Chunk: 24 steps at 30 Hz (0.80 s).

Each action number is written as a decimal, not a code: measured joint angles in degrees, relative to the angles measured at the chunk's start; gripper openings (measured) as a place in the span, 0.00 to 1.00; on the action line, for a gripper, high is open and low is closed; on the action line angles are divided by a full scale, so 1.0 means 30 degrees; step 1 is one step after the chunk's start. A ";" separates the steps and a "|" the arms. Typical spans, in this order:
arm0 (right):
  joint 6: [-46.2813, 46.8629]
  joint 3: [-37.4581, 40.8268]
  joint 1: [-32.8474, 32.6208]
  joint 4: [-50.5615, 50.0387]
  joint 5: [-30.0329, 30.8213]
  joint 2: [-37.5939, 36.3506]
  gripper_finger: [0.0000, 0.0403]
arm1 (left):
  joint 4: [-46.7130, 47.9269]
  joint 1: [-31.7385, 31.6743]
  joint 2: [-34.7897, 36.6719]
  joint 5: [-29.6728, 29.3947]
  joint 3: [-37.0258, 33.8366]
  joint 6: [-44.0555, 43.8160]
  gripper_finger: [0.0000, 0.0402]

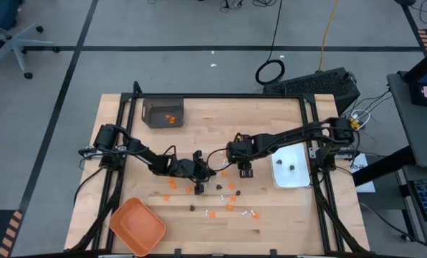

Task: Sort Halloween decoration
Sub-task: Put the black skull toy into the white bin

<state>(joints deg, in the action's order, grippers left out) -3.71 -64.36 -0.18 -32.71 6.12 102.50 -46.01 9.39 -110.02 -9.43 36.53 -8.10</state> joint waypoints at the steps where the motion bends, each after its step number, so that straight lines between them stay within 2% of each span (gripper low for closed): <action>1: 0.0004 0.0000 -0.0008 -0.0025 -0.0061 0.0186 0.46 | 0.0005 0.0000 0.0002 0.0000 0.0000 -0.0015 0.00; 11: 0.0428 -0.0036 0.0056 -0.0112 -0.0153 0.0896 0.45 | 0.0012 0.0000 0.0002 0.0007 0.0000 -0.0044 0.00; 24: 0.0498 -0.0029 0.0128 -0.0238 -0.0322 0.0925 0.22 | 0.0012 0.0000 0.0002 0.0007 0.0000 -0.0044 0.00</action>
<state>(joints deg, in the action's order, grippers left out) -2.22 -64.45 0.21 -33.43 5.15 105.27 -45.98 9.39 -110.02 -9.41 36.53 -8.23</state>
